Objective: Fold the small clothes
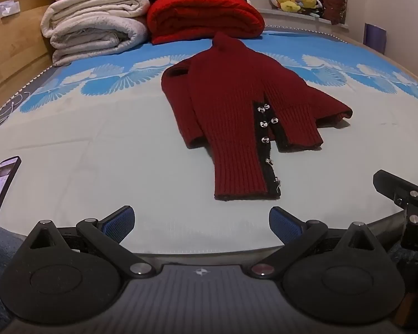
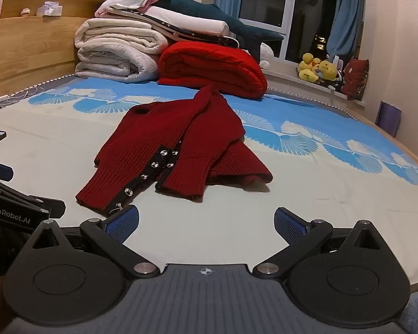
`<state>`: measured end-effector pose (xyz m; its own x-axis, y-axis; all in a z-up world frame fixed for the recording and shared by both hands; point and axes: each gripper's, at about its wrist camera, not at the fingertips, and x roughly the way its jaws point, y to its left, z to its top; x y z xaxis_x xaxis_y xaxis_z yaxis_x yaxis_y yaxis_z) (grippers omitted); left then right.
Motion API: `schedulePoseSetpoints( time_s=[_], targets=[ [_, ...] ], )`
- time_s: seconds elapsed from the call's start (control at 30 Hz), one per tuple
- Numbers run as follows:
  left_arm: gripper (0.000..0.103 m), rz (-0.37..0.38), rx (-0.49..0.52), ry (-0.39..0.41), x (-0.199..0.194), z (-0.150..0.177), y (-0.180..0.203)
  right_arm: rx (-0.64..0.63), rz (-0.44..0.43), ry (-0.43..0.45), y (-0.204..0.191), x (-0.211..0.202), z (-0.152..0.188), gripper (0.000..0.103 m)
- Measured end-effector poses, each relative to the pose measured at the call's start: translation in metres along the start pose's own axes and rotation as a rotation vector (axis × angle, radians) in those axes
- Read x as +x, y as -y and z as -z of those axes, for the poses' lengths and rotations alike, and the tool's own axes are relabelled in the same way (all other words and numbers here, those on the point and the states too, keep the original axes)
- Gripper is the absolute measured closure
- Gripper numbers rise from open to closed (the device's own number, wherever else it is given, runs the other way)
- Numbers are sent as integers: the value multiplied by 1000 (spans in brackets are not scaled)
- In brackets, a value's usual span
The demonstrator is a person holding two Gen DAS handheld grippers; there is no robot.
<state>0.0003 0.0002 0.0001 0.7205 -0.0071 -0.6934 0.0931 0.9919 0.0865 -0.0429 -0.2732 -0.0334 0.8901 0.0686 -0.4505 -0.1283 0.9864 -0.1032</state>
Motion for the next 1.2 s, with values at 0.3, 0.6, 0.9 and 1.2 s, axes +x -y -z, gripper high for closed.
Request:
schedulePoseSetpoints(
  time_s=[0.3, 0.6, 0.9, 1.2],
  targets=[
    [0, 3, 10, 18, -1, -1, 3, 3, 0, -7, -1, 2, 1, 1],
    [0, 7, -14, 9, 1, -1, 0, 1, -3, -9, -1, 1, 0, 1],
    [0, 2, -9, 12, 2, 0, 0, 1, -3, -11, -2, 2, 1, 1],
    [0, 2, -4, 13, 2, 1, 0, 0, -3, -12, -2, 3, 1, 1]
  ],
)
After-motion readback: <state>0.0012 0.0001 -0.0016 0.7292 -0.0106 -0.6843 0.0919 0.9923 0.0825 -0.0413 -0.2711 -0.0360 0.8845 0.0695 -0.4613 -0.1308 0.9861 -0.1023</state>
